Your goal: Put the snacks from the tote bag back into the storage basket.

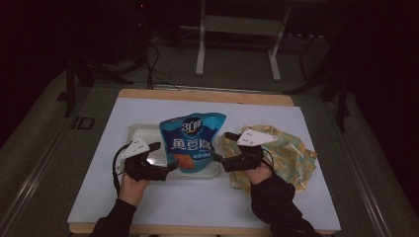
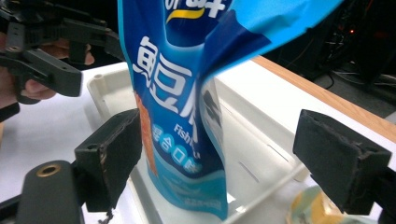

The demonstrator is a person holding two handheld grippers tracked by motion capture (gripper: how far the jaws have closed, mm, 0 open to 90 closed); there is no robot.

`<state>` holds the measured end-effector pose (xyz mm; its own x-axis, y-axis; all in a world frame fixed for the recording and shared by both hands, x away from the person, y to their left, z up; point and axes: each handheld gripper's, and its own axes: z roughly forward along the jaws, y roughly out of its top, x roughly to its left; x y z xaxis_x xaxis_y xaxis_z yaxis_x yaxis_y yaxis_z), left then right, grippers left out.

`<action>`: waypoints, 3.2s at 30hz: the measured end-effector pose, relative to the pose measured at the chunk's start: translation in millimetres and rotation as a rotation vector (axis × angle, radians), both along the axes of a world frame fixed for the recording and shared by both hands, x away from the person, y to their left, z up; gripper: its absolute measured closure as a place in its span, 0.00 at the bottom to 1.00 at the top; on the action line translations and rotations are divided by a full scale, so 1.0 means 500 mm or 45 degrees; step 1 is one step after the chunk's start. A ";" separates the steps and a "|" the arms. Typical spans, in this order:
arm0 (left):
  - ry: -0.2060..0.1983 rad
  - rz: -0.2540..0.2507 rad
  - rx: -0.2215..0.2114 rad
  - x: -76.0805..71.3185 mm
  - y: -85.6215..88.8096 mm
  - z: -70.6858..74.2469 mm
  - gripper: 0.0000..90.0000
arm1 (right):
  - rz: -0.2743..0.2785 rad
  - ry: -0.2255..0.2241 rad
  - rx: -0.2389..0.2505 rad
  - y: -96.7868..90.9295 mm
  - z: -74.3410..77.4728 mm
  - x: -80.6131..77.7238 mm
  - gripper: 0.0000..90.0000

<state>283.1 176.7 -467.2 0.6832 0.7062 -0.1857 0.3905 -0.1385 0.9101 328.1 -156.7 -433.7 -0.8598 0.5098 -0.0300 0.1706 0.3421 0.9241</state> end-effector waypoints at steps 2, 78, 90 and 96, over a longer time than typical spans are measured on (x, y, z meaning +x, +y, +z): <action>0.004 -0.013 -0.012 -0.006 0.001 -0.002 0.03 | -0.010 -0.003 -0.007 -0.009 -0.001 -0.003 0.17; -0.022 -0.407 -0.047 -0.065 -0.148 -0.064 0.03 | -0.375 0.018 0.041 -0.340 -0.087 -0.135 0.16; -0.030 -0.394 -0.068 -0.070 -0.140 -0.069 0.03 | -0.382 0.011 0.053 -0.339 -0.085 -0.135 0.16; -0.045 -0.390 -0.061 -0.073 -0.139 -0.069 0.03 | -0.378 0.012 0.065 -0.339 -0.085 -0.135 0.16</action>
